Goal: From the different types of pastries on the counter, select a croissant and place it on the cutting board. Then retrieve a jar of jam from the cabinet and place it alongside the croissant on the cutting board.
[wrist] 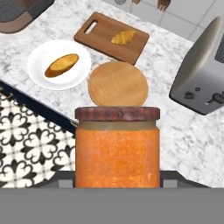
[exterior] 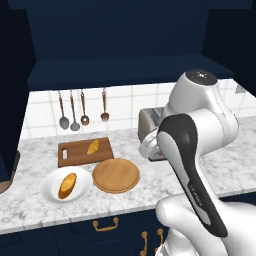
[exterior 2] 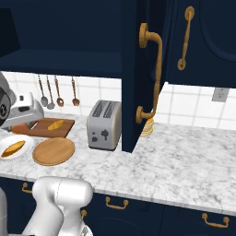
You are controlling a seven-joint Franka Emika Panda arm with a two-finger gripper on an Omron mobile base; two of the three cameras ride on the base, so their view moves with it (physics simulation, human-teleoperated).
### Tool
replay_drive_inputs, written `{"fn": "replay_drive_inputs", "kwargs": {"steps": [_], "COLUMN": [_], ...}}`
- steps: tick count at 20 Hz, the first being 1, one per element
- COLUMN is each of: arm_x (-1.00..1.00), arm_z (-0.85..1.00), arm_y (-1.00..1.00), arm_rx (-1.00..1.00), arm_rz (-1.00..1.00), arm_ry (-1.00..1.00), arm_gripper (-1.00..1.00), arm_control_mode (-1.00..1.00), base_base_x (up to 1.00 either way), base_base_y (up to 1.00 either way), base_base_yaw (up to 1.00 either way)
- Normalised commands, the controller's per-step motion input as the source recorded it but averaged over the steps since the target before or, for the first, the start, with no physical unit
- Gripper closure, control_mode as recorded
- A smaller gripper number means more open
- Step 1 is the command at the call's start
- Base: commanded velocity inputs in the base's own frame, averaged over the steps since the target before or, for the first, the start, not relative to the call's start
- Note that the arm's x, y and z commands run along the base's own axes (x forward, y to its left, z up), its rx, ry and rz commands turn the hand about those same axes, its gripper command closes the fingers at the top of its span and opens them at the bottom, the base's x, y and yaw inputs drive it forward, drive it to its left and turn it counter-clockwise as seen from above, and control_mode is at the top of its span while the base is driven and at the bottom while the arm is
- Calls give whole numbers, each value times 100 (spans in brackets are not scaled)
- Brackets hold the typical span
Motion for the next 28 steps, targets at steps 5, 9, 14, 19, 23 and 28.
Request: {"fn": "replay_drive_inputs", "kwargs": {"steps": [5, 9, 14, 19, 23, 28], "arm_x": [19, 55, 63, 60, 52, 51], "arm_z": [-3, -37, -42, -26, -23, -23], "arm_y": [0, 8, 3, 8, 19, 14], "arm_rx": [0, 1, 6, 1, 0, 0], "arm_rz": [0, 5, 9, 7, 6, 5], "arm_ry": [-12, -12, -5, -10, -4, -1], "arm_gripper": [100, 100, 100, 100, 100, 100], "arm_control_mode": [-100, -100, -100, -100, -100, -100], "base_base_x": [0, 0, 0, 0, 0, 0], "base_base_y": [0, 0, 0, 0, 0, 0], "base_base_yaw": [0, 0, 0, 0, 0, 0]}}
